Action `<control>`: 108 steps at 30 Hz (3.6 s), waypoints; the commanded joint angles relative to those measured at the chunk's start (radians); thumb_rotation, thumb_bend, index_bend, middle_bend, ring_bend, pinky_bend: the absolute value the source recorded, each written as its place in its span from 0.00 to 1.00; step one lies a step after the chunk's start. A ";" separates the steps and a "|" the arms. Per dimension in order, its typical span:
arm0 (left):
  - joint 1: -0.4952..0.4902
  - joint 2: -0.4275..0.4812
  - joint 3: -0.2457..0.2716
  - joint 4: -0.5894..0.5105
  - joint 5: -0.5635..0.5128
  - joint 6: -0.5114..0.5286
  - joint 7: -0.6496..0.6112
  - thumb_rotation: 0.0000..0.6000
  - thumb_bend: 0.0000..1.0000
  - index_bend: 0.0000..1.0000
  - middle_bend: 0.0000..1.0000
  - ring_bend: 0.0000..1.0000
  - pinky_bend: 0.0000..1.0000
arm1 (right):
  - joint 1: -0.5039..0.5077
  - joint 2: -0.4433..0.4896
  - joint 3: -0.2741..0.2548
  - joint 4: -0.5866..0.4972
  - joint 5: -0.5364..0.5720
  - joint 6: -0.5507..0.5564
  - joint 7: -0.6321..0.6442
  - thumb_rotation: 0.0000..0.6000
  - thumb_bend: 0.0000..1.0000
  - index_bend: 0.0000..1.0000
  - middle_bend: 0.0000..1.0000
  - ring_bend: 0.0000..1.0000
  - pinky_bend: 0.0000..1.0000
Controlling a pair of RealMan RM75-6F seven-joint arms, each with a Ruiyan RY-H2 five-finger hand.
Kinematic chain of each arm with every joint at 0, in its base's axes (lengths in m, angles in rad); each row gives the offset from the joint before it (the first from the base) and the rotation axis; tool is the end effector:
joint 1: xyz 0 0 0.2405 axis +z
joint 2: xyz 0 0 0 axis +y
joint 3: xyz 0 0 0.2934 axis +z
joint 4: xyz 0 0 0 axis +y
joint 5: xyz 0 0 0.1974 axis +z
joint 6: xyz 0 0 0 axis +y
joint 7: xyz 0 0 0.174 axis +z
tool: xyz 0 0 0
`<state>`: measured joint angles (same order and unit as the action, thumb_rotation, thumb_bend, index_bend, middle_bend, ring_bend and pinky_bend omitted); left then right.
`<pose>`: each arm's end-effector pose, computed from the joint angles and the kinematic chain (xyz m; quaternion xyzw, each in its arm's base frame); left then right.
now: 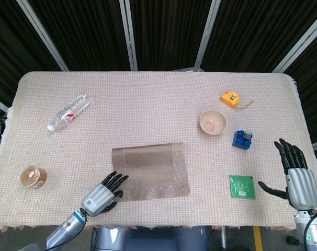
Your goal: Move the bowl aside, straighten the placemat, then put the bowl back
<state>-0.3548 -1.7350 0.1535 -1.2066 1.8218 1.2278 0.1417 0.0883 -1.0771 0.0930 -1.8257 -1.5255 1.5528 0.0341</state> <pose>-0.2374 0.2139 -0.0874 -0.8186 -0.2905 -0.3917 0.3034 -0.2873 -0.2174 0.2015 0.5446 -0.4073 0.4869 0.5481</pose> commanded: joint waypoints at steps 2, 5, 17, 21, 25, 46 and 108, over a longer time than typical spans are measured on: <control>-0.002 -0.002 0.001 0.000 -0.004 0.000 0.007 1.00 0.44 0.44 0.00 0.00 0.00 | -0.001 0.002 0.002 -0.001 -0.001 0.002 0.003 1.00 0.00 0.00 0.00 0.00 0.00; -0.004 0.001 0.000 -0.003 -0.009 0.002 0.010 1.00 0.44 0.45 0.00 0.00 0.00 | -0.002 0.003 0.002 0.000 -0.001 0.002 0.003 1.00 0.00 0.00 0.00 0.00 0.00; -0.009 -0.002 -0.002 -0.004 -0.031 -0.003 0.008 1.00 0.48 0.47 0.00 0.00 0.00 | -0.005 0.006 0.007 0.000 -0.001 0.003 0.011 1.00 0.00 0.00 0.00 0.00 0.00; -0.009 -0.009 -0.002 0.001 -0.041 -0.009 0.008 1.00 0.50 0.50 0.00 0.00 0.00 | -0.007 0.009 0.008 -0.001 -0.003 0.005 0.018 1.00 0.00 0.00 0.00 0.00 0.00; -0.008 -0.015 -0.004 0.007 -0.051 -0.011 0.010 1.00 0.55 0.52 0.00 0.00 0.00 | -0.008 0.011 0.010 0.001 -0.002 0.006 0.023 1.00 0.00 0.00 0.00 0.00 0.00; -0.088 0.005 -0.136 -0.080 -0.109 -0.018 0.008 1.00 0.55 0.69 0.00 0.00 0.00 | -0.007 -0.011 0.024 0.023 0.003 0.013 0.039 1.00 0.00 0.00 0.00 0.00 0.00; 0.110 0.627 -0.378 -0.501 -0.606 0.124 0.039 1.00 0.15 0.00 0.00 0.00 0.00 | 0.300 -0.151 -0.037 0.110 -0.163 -0.436 -0.124 1.00 0.02 0.14 0.00 0.00 0.00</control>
<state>-0.2703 -1.1291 -0.2471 -1.6782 1.2097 1.3253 0.1710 0.3449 -1.1869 0.0478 -1.7496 -1.6835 1.1654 -0.0806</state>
